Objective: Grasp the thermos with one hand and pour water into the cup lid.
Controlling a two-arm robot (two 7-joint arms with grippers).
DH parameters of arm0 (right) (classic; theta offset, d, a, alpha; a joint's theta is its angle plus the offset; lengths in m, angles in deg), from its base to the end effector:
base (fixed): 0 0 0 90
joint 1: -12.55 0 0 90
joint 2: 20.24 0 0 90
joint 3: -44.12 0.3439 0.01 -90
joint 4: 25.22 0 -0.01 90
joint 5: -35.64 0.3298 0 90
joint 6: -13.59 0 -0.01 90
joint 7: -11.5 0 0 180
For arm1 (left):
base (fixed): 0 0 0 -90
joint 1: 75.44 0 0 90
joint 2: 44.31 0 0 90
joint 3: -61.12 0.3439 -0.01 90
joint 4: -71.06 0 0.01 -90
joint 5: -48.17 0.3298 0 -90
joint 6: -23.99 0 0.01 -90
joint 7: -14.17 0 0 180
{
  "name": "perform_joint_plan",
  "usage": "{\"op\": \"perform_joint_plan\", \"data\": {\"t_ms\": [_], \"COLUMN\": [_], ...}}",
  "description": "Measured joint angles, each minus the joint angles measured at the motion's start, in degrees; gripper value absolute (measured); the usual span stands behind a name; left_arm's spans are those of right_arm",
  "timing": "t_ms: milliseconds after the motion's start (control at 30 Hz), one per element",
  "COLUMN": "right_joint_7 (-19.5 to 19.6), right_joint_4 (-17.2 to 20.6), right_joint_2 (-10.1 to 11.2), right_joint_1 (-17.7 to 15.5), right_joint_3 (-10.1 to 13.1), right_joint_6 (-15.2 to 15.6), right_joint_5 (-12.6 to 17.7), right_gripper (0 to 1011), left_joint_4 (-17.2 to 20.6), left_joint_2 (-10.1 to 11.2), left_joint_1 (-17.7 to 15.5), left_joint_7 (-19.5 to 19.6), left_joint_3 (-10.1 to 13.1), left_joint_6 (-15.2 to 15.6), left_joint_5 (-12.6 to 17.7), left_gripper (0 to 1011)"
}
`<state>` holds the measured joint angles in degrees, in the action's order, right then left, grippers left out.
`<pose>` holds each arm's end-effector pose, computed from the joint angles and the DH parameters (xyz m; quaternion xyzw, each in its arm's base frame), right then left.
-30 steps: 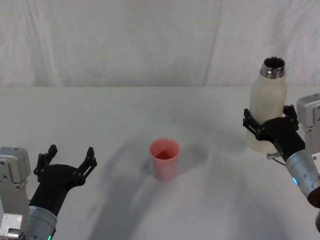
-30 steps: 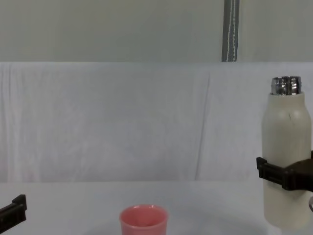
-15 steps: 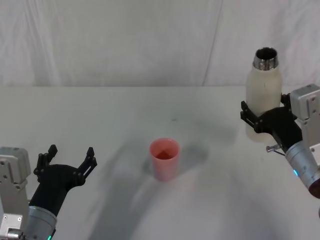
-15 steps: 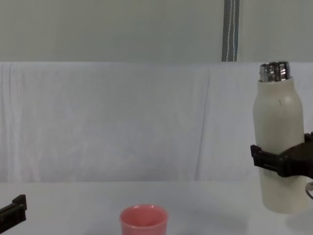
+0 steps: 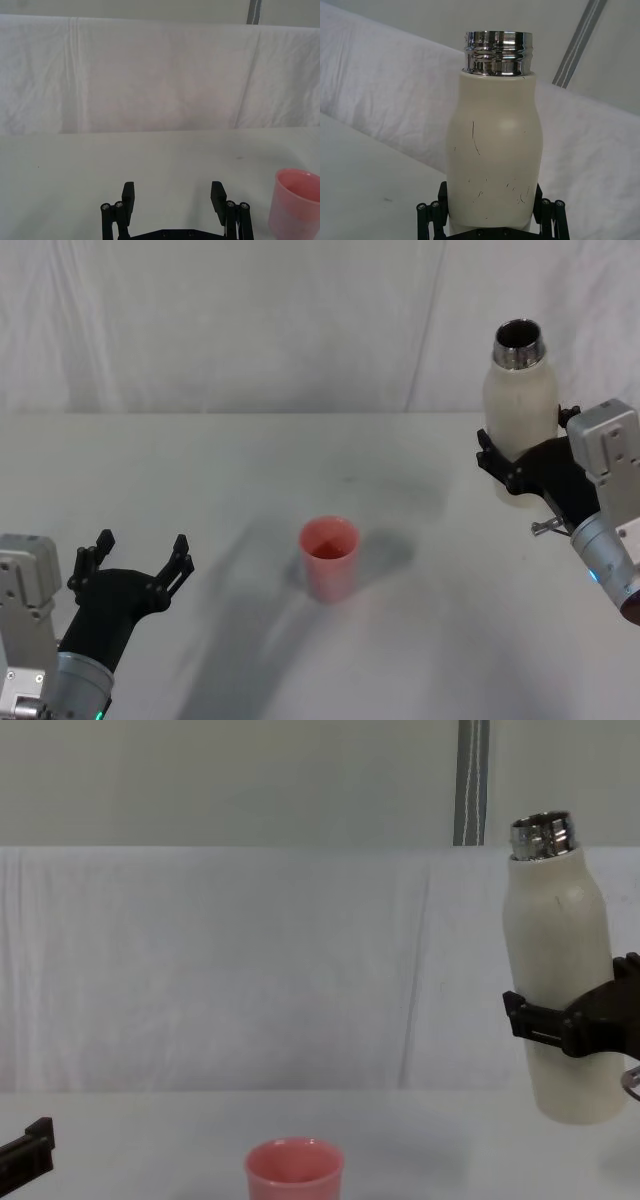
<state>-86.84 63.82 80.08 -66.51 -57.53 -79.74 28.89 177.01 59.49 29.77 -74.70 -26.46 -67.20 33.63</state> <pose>0.4056 0.0052 -0.2942 -0.0448 -0.1851 -0.5702 0.7992 0.2601 0.0481 -0.3359 -0.0174 0.0065 0.6616 0.7496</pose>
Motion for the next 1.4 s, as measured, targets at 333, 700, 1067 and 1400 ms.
{"op": "perform_joint_plan", "data": {"t_ms": [333, 700, 1067, 1400], "right_joint_7": [-0.06, -0.71, -0.81, -0.91], "right_joint_4": [0.99, 2.65, 3.88, 3.98], "right_joint_2": [0.30, 1.99, 3.42, 4.76], "right_joint_1": [0.29, 1.05, 1.56, 1.77], "right_joint_3": [-0.99, -4.03, -6.46, -8.11], "right_joint_6": [-0.33, 1.64, 3.02, 2.70], "right_joint_5": [-1.88, -7.33, -12.43, -16.04], "right_gripper": [962, 962, 962, 962], "left_joint_4": [0.00, 0.00, 0.00, 0.00], "left_joint_2": [0.00, 0.00, 0.00, 0.00], "left_joint_1": [0.00, 0.00, 0.00, 0.00], "left_joint_7": [0.00, 0.00, 0.00, 0.00], "left_joint_3": [0.00, -0.01, 0.00, 0.00], "left_joint_6": [0.00, 0.00, 0.00, 0.00], "left_joint_5": [0.00, 0.00, 0.00, 0.00], "left_gripper": [1001, 1001, 1001, 1001]}}
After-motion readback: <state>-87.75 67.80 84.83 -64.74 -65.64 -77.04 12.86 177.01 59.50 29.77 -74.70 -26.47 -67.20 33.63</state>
